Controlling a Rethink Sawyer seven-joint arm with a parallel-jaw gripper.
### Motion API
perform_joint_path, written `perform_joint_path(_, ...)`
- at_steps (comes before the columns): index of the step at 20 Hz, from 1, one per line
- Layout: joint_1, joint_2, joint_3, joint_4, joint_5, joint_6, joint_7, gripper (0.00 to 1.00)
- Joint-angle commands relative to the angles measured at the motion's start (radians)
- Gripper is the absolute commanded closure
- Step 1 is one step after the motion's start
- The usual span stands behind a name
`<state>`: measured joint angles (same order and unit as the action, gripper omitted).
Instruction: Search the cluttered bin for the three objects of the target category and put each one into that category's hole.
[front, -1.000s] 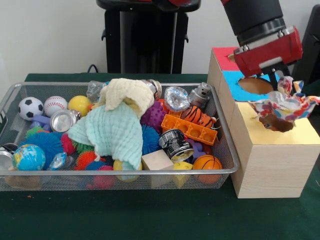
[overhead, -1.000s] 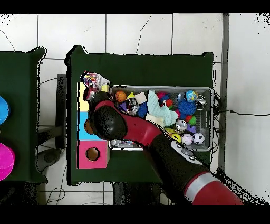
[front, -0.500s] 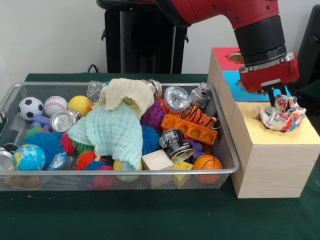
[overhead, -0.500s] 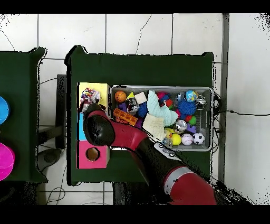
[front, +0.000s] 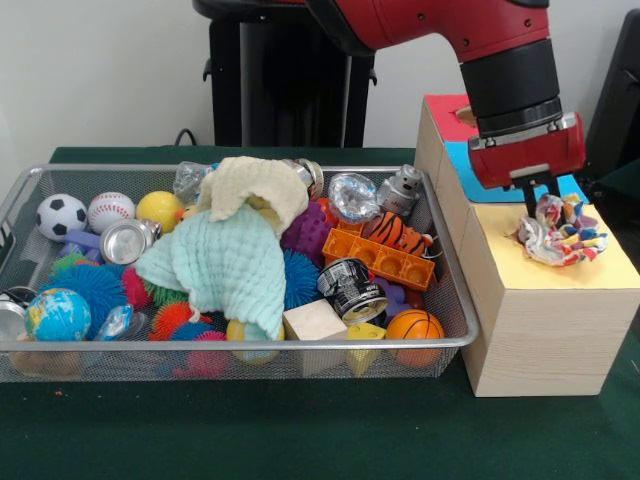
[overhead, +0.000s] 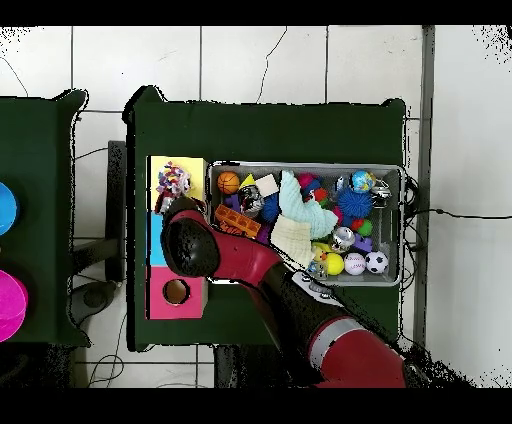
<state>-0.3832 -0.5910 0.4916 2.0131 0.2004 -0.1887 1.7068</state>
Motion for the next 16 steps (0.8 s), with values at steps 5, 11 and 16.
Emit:
perform_joint_path(5, 0.017, 0.05, -0.142, -0.028, 0.059, -0.038, 0.231, 1.0)
perform_joint_path(11, -0.012, 0.066, -0.103, -0.034, 0.018, -0.082, 0.235, 1.0)
perform_joint_path(16, -0.01, 0.063, -0.106, -0.039, 0.028, -0.061, 0.229, 0.0)
